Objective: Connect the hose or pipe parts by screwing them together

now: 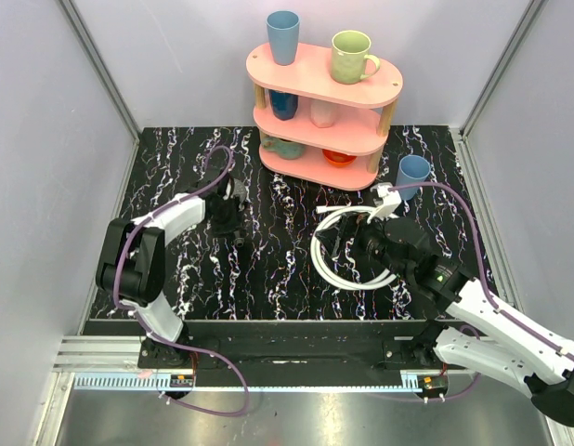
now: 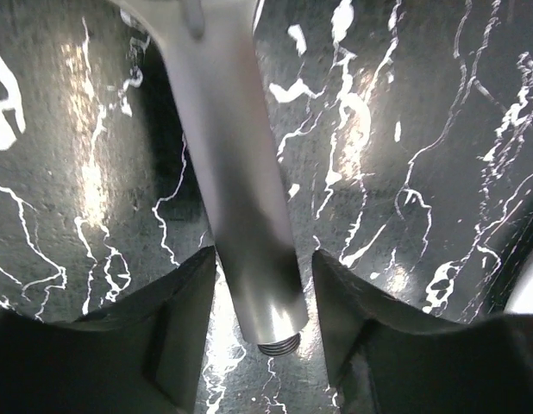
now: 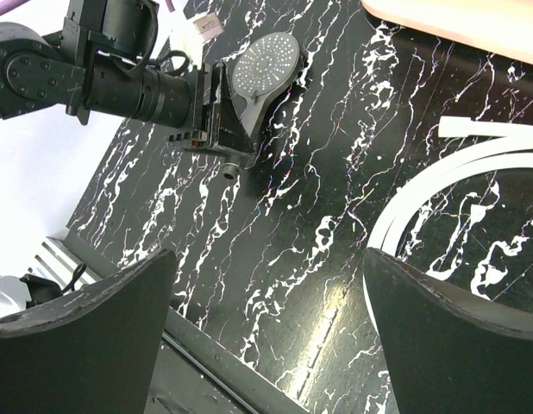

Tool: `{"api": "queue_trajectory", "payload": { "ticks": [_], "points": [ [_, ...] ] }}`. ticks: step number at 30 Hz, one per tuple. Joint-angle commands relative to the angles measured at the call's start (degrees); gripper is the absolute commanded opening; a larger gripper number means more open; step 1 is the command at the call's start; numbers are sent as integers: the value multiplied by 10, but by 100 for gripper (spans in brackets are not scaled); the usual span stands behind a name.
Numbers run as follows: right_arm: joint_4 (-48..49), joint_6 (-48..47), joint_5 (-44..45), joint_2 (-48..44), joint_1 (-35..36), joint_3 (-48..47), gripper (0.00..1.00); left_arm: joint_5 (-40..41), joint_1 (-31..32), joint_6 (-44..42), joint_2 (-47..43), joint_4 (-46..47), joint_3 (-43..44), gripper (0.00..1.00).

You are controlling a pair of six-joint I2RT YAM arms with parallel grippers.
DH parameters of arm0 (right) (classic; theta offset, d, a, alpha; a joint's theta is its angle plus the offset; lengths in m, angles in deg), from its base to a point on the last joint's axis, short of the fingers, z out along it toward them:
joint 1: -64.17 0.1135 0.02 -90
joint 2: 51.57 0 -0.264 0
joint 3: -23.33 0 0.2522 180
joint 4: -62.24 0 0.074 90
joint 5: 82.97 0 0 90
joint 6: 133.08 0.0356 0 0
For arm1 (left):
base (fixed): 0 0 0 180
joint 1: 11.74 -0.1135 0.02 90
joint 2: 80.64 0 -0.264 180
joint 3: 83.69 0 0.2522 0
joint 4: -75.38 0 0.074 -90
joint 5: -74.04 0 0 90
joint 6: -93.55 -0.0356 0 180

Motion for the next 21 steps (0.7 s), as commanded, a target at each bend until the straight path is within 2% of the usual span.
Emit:
{"api": "queue_trajectory", "payload": {
  "ticks": [1,3,5,8,13,17,21],
  "points": [
    [30,2,-18,-7,1,6,100,-7,1,36,-48,53,-48,46],
    [28,6,-19,-7,1,8,99,-6,1,50,-80,80,-85,42],
    [27,11,-10,-4,1,10,98,-10,1,57,-94,94,-114,31],
    [24,21,-8,3,1,9,98,-25,1,80,-129,120,-160,22],
    [27,29,-5,22,1,7,98,-39,12,124,-222,166,-258,13],
    [34,41,16,38,1,8,98,-38,31,171,-286,192,-320,1],
    [38,39,45,70,1,5,98,5,61,194,-341,189,-354,0]
  ]
}}
